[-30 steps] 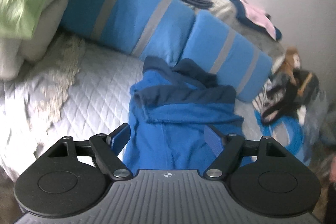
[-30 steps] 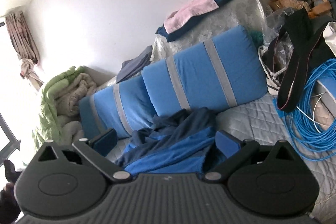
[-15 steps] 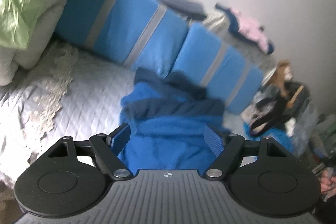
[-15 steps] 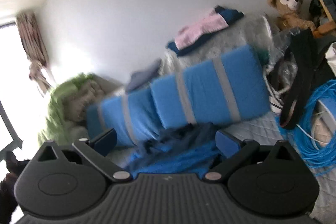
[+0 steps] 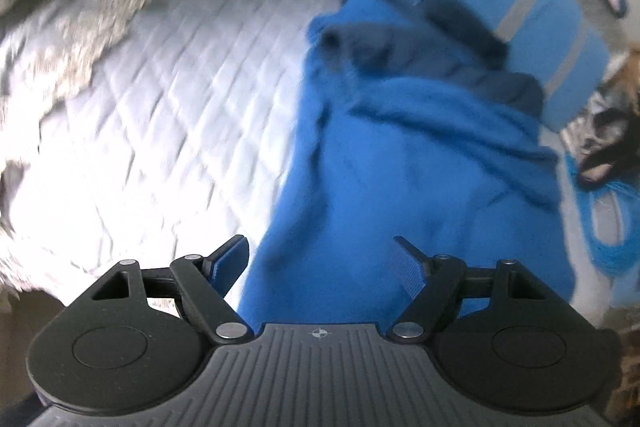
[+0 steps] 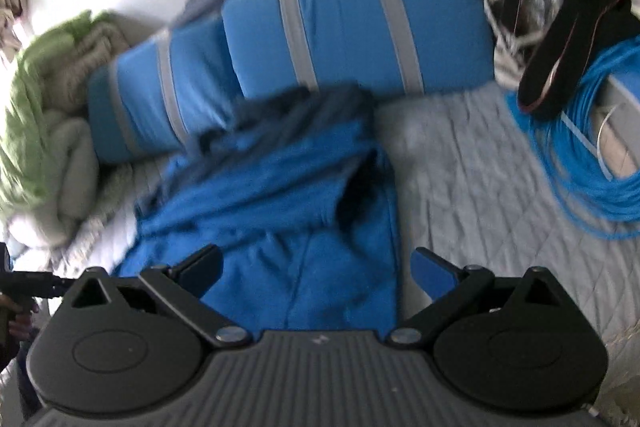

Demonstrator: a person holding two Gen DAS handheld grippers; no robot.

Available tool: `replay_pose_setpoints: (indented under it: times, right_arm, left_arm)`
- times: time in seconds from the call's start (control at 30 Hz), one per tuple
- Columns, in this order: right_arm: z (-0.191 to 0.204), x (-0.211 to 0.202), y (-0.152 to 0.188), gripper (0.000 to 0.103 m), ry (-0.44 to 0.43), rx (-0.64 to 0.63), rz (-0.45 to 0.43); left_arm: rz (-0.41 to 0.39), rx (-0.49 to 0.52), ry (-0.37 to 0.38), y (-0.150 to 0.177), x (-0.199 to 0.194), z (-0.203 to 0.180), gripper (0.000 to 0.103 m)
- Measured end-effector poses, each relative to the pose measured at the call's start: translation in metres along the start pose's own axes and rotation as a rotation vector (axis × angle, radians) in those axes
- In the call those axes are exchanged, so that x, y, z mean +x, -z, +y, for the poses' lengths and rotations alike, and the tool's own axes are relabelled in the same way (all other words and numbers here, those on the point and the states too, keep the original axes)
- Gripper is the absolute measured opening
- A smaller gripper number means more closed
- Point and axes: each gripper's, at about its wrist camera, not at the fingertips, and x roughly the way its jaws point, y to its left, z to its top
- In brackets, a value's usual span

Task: Fold clothes
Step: 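Move both open grippers back over the jacket bundle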

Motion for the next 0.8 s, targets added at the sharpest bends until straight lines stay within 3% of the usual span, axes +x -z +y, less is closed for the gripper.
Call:
replay_pose_setpoints:
  times: [0.13,0.3,0.37,0.53,0.73,0.8]
  right_arm:
    - [-0.015,0.026,0.01,0.103,0.039,0.045,0.063]
    - [-0.034,0.059,0.019,0.103,0.103,0.122,0.159]
    - [-0.041,0.074,0.024,0.103,0.133,0.153,0.207]
    - [-0.055,0.112,0.036,0.101,0.162,0.207,0.341]
    - [-0.056,0.121,0.048,0.09,0.155,0.244,0.418]
    - [-0.057,0.122,0.051,0.076,0.158,0.258,0.433]
  left_arm:
    - [0.031,-0.068,0.007,0.007,0.018,0.018,0.075]
    - [0.027,-0.119,0.042,0.011,0.02,0.032,0.064]
    - [0.027,-0.127,0.056,0.01,0.019,0.033,0.058]
    - [0.033,-0.129,0.077,0.01,0.023,0.03,0.055]
    - [0.039,-0.149,0.086,0.01,0.027,0.03,0.055]
    - [0.043,-0.162,0.086,0.008,0.029,0.03,0.055]
